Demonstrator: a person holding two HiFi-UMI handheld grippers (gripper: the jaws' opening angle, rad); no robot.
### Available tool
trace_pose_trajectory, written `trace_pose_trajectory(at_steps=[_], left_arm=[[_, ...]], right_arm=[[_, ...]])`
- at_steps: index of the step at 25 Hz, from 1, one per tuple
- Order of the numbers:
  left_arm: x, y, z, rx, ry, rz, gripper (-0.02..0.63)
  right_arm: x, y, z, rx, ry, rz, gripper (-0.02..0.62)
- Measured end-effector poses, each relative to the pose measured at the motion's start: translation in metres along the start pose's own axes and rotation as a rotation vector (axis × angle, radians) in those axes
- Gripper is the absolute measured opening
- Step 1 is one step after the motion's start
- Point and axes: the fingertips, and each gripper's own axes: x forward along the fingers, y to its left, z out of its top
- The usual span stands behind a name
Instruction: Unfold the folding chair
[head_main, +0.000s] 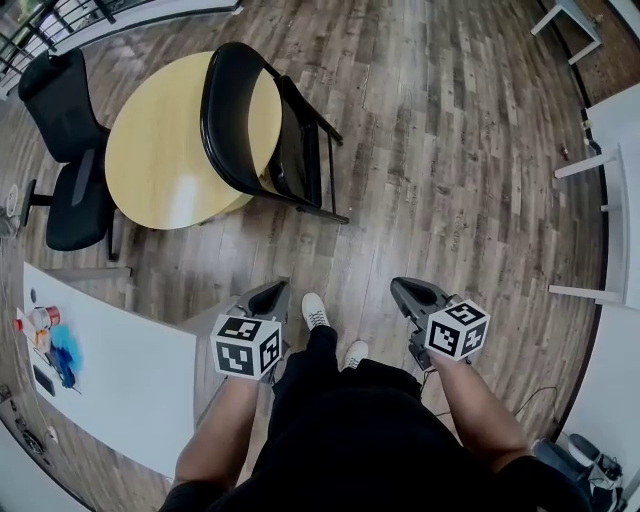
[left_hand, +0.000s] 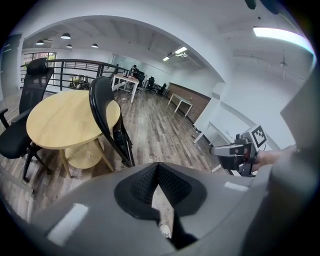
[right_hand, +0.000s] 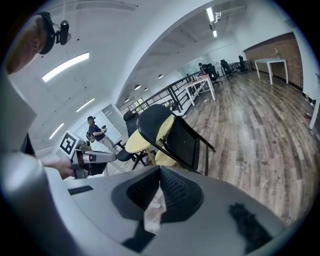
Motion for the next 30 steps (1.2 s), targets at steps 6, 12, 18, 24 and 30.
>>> trace_pose_trajectory(at_steps=[6, 12, 18, 24, 30], left_arm=[[-0.006, 0.023, 0.021, 0.003, -0.026, 0.002, 0.008], [-0.013, 0.03, 0.037, 0.028, -0.054, 0.0, 0.008], [-0.022, 0.038, 0.042, 0.032, -0.075, -0.002, 0.008], [-0.029, 0.033, 0.044, 0.038, -0.095, 0.0, 0.008], [-0.036, 0.037, 0.047, 0.044, -0.12, 0.017, 0.008]], right_arm=[[0.018, 0.008, 0.033, -0.024, -0.03, -0.009, 0.005], [0.018, 0.013, 0.062, -0.056, -0.085, -0.021, 0.005], [0.019, 0.021, 0.079, -0.08, -0.11, -0.029, 0.005], [0.012, 0.025, 0.078, -0.088, -0.118, -0.028, 0.005], [0.012, 0.03, 0.073, -0.106, -0.114, -0.016, 0.005]])
